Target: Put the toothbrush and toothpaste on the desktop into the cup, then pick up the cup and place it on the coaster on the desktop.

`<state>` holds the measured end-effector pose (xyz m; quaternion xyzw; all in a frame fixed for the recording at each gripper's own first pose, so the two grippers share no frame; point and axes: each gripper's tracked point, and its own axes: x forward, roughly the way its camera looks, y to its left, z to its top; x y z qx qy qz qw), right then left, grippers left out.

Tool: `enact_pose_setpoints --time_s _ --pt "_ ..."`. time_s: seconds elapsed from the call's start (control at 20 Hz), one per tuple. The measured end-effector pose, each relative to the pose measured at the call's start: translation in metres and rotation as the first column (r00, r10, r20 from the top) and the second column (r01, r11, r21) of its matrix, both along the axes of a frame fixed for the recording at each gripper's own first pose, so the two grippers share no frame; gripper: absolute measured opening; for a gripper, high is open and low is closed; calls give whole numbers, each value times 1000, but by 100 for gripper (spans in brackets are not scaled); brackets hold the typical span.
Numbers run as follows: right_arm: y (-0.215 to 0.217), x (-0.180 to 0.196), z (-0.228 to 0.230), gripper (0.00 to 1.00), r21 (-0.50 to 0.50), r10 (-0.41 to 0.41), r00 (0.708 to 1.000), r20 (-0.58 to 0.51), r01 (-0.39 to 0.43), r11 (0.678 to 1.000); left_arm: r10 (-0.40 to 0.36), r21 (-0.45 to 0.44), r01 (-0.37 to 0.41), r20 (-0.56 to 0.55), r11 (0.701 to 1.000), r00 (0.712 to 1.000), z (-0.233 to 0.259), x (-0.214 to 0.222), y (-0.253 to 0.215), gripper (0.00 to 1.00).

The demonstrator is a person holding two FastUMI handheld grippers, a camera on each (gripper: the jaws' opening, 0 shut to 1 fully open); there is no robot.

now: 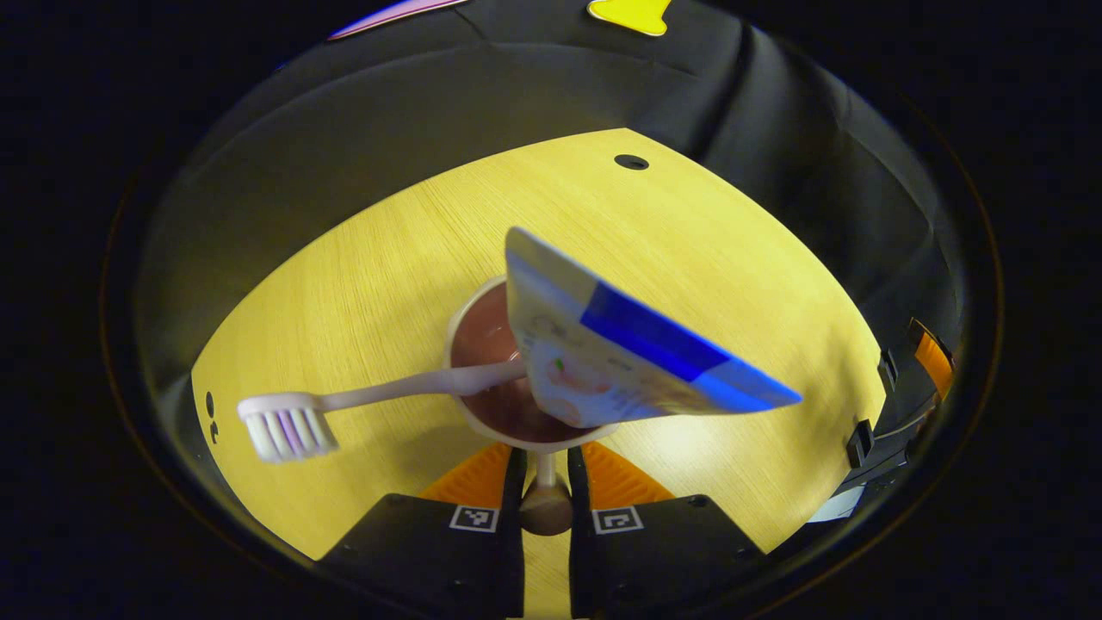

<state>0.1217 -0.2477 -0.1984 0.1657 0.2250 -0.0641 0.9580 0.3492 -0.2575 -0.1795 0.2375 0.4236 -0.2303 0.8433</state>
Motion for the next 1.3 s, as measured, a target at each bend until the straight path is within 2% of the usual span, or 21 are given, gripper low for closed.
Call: enact_pose_setpoints --time_s 0.05,0.15,0.2,0.3,0.4,0.45,0.5,0.55,0.65,0.85,1.0,1.1,1.3 --pt "0 0 -1 98 1 0 1000 -1 0 1000 6 -3 -6 -4 1000 1000 0 0 0 25" --pt "2 0 -1 98 3 2 1000 0 -2 1000 8 -13 -9 -27 1000 1000 0 -3 -1 26" --pt "3 0 -1 98 1 3 1000 0 -3 1000 5 -8 -5 -30 1000 1000 1 -4 0 31" --pt "7 1 -1 98 0 8 1000 2 -8 1000 -17 -1 17 9 1000 1000 9 0 5 36" --pt "12 1 0 98 -4 16 1000 4 -16 1000 -13 -15 13 31 1000 999 15 -2 1 35" --pt "14 0 1 98 -6 20 1000 5 -20 1000 -7 -22 8 41 1000 999 19 -4 2 42" --pt "18 -1 4 98 -7 24 1000 9 -24 1000 -1 -32 3 47 999 999 22 -7 3 57" --pt "22 -1 7 98 -10 29 999 14 -29 1000 8 -53 -5 51 999 999 26 -13 4 65" --pt "30 -3 16 98 -23 39 999 27 -39 999 42 -94 -35 73 995 996 34 -25 12 100" --pt "50 -13 39 98 -46 56 997 56 -54 997 95 -160 -69 156 985 983 62 -65 48 99" --pt "73 -27 59 98 -56 66 995 72 -62 996 145 -237 -80 274 968 951 91 -105 81 99" --pt "88 -36 69 98 -63 77 994 84 -72 995 195 -306 -84 354 948 915 113 -135 104 99" --pt "120 -59 89 98 -86 96 989 109 -87 992 334 -438 -112 472 892 816 149 -197 157 99"
